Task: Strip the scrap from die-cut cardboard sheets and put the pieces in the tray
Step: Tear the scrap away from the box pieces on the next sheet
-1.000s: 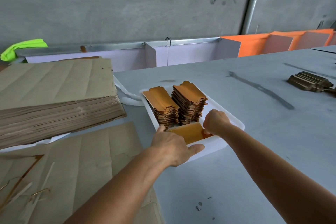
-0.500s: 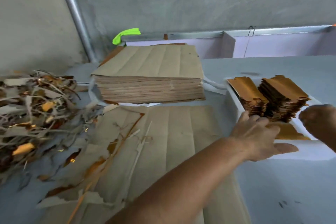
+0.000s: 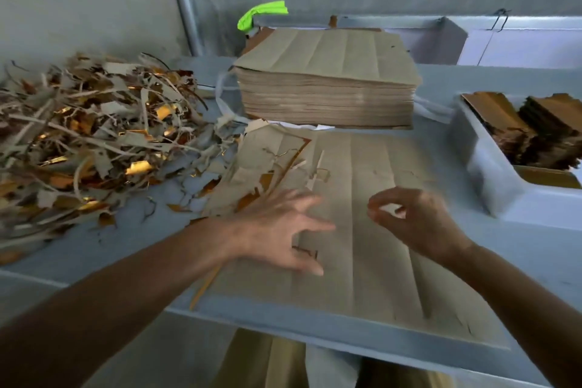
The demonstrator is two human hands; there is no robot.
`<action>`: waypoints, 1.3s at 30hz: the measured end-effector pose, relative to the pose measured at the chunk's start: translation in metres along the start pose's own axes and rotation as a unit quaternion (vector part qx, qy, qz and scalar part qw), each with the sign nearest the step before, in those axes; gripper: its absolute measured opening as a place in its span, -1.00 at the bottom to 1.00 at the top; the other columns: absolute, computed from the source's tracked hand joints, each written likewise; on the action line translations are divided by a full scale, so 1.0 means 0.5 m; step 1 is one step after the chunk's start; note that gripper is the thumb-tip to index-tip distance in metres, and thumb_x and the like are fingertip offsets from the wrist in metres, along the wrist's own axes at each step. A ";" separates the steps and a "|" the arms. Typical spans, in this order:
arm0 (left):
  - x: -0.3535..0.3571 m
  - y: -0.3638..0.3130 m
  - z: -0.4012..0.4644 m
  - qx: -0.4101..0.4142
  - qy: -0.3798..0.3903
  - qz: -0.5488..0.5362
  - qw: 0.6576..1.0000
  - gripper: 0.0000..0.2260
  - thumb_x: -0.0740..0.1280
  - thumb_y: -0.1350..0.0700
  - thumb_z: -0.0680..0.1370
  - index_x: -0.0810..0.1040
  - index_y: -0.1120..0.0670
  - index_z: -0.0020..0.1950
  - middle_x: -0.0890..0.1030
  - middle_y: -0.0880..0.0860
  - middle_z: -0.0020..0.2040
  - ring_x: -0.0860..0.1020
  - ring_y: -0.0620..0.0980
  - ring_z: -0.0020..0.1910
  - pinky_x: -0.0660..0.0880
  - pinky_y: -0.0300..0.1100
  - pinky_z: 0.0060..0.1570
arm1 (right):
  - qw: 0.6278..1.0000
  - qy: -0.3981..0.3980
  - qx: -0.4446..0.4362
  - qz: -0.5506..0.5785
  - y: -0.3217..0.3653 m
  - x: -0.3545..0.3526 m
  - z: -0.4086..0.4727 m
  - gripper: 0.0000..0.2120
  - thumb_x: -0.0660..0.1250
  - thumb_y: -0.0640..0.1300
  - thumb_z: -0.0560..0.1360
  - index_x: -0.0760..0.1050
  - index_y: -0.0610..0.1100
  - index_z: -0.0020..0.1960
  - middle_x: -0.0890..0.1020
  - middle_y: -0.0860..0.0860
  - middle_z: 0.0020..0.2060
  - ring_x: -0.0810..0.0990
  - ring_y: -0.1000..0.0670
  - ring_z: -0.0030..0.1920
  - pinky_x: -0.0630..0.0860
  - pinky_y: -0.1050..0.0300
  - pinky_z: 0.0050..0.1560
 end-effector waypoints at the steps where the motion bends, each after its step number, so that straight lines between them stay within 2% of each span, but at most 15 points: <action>1: 0.026 0.004 -0.012 0.015 0.000 0.053 0.999 -0.33 0.17 -0.42 0.42 0.10 -0.28 0.48 -0.14 -0.08 0.55 -0.20 -0.03 0.51 -0.21 0.11 0.40 | 1.000 0.020 -0.009 -0.002 0.017 0.029 0.003 -0.79 0.39 -0.11 0.48 0.62 -0.10 0.11 0.62 0.03 0.10 0.55 0.10 0.04 0.49 0.26 0.06; 4: 0.055 0.082 -0.018 -0.041 -0.012 0.108 0.993 -0.43 0.04 -0.39 0.50 0.00 -0.32 0.48 -0.41 -0.06 0.48 -0.41 0.03 0.46 -0.41 0.19 0.33 | 0.996 0.081 -0.015 -0.040 0.047 0.109 0.012 -0.62 0.39 -0.04 0.48 0.51 -0.07 0.28 0.50 0.01 0.28 0.47 0.03 0.23 0.45 0.17 0.22; 7: 0.026 0.173 -0.013 -0.124 -0.060 0.140 0.980 -0.47 0.03 -0.32 0.54 0.02 -0.29 0.50 -0.50 -0.03 0.42 -0.40 0.09 0.47 -0.34 0.24 0.36 | 0.992 0.111 0.007 -0.065 0.059 0.145 0.033 -0.45 0.41 0.03 0.46 0.38 -0.05 0.40 0.39 -0.01 0.37 0.38 -0.04 0.32 0.41 0.06 0.29; 10: 0.017 0.250 -0.008 -0.196 -0.067 0.087 0.974 -0.47 0.07 -0.26 0.57 0.03 -0.25 0.51 -0.44 -0.02 0.48 -0.37 0.16 0.47 -0.23 0.27 0.39 | 0.990 0.113 0.036 -0.078 0.068 0.152 0.081 -0.26 0.45 0.11 0.40 0.23 -0.02 0.47 0.30 -0.04 0.41 0.31 -0.10 0.34 0.39 -0.02 0.30; 13: 0.012 0.311 -0.008 -0.247 -0.069 0.023 0.966 -0.50 0.09 -0.23 0.58 0.10 -0.20 0.51 -0.37 0.01 0.52 -0.22 0.24 0.51 0.01 0.26 0.43 | 0.985 0.133 0.076 -0.080 0.068 0.169 0.151 -0.08 0.47 0.17 0.35 0.04 0.02 0.53 0.21 -0.07 0.45 0.18 -0.19 0.42 0.31 -0.13 0.35; 15: -0.004 0.338 -0.005 -0.260 -0.086 0.022 0.962 -0.52 0.11 -0.21 0.59 0.14 -0.18 0.49 -0.33 0.04 0.53 0.00 0.26 0.50 0.19 0.15 0.39 | 0.981 0.143 0.108 -0.068 0.063 0.187 0.201 0.01 0.48 0.20 0.33 -0.06 0.03 0.55 0.17 -0.12 0.47 0.13 -0.25 0.45 0.25 -0.17 0.38; 17: -0.016 0.357 0.004 -0.269 -0.092 0.035 0.958 -0.53 0.10 -0.19 0.60 0.14 -0.15 0.49 -0.22 0.08 0.54 0.16 0.24 0.45 0.27 0.07 0.32 | 0.981 0.138 0.134 -0.035 0.056 0.203 0.251 0.04 0.47 0.22 0.33 -0.12 0.04 0.55 0.16 -0.17 0.47 0.13 -0.27 0.46 0.24 -0.20 0.40; 19: -0.027 0.369 0.015 -0.273 -0.108 0.061 0.954 -0.55 0.08 -0.15 0.62 0.18 -0.09 0.49 0.03 0.13 0.52 0.22 0.19 0.41 0.28 0.02 0.32 | 0.981 0.116 0.157 -0.024 0.045 0.211 0.302 0.02 0.43 0.27 0.34 -0.13 0.05 0.55 0.17 -0.22 0.46 0.14 -0.29 0.45 0.25 -0.21 0.39; 21: -0.046 0.377 0.024 -0.257 -0.158 0.056 0.952 -0.61 0.12 -0.09 0.62 0.33 -0.02 0.42 0.30 0.11 0.37 0.32 0.10 0.31 0.32 -0.10 0.24 | 0.979 0.094 0.180 -0.023 0.034 0.211 0.350 0.01 0.38 0.34 0.34 -0.14 0.08 0.55 0.18 -0.24 0.45 0.15 -0.29 0.45 0.23 -0.20 0.39; 24: -0.072 0.402 0.027 -0.248 -0.224 0.007 0.943 -0.75 0.19 0.02 0.62 0.51 0.07 0.23 0.48 0.06 0.14 0.48 -0.02 0.09 0.36 -0.26 0.01 | 0.974 0.071 0.212 -0.025 0.018 0.210 0.406 -0.03 0.35 0.37 0.34 -0.09 0.08 0.54 0.19 -0.24 0.46 0.15 -0.27 0.45 0.19 -0.17 0.40; 27: -0.086 0.443 0.021 -0.298 -0.229 0.061 0.925 -0.75 0.13 0.09 0.65 0.56 0.11 0.17 0.56 0.08 0.07 0.55 -0.02 0.01 0.49 -0.24 -0.02 | 0.975 0.103 0.194 -0.020 0.041 0.249 0.437 -0.21 0.31 0.34 0.39 0.15 0.03 0.48 0.31 -0.20 0.41 0.27 -0.25 0.40 0.26 -0.18 0.38; 29: -0.084 0.487 0.005 -0.358 -0.213 0.070 0.906 -0.75 0.11 0.16 0.65 0.57 0.15 0.11 0.59 0.10 0.04 0.58 0.00 0.01 0.49 -0.21 -0.04 | 0.983 0.137 0.120 0.026 0.113 0.297 0.451 -0.44 0.27 0.22 0.48 0.34 -0.01 0.38 0.44 -0.16 0.32 0.39 -0.20 0.33 0.35 -0.11 0.32; 31: -0.082 0.531 -0.025 -0.408 -0.204 0.061 0.888 -0.76 0.11 0.24 0.64 0.57 0.18 0.07 0.60 0.11 0.03 0.59 0.02 0.02 0.49 -0.22 -0.06 | 0.983 0.171 0.043 0.046 0.203 0.348 0.451 -0.59 0.23 0.07 0.55 0.44 -0.10 0.32 0.49 -0.16 0.28 0.43 -0.17 0.31 0.37 -0.01 0.31; 35: -0.112 0.586 -0.090 -0.441 -0.261 0.018 0.858 -0.80 0.17 0.22 0.61 0.60 0.16 0.01 0.61 0.11 -0.02 0.58 0.01 -0.05 0.44 -0.23 -0.11 | 0.975 0.215 -0.059 0.019 0.353 0.444 0.436 -0.58 0.19 -0.06 0.57 0.37 -0.22 0.38 0.39 -0.19 0.36 0.32 -0.19 0.37 0.28 -0.02 0.38; 39: -0.156 0.602 -0.142 -0.439 -0.334 -0.091 0.830 -0.83 0.21 0.29 0.56 0.58 0.24 0.04 0.57 0.21 -0.01 0.52 0.18 0.02 0.35 -0.09 -0.10 | 0.960 0.254 -0.121 -0.016 0.457 0.536 0.409 -0.57 0.13 -0.09 0.61 0.34 -0.28 0.40 0.39 -0.24 0.36 0.29 -0.19 0.39 0.17 -0.01 0.42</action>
Point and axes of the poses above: each hand's wrist, its own z-axis towards the middle knuckle, its own x-axis out of the palm, y = z × x, the point moved 10 cm from there along z, towards the middle knuckle
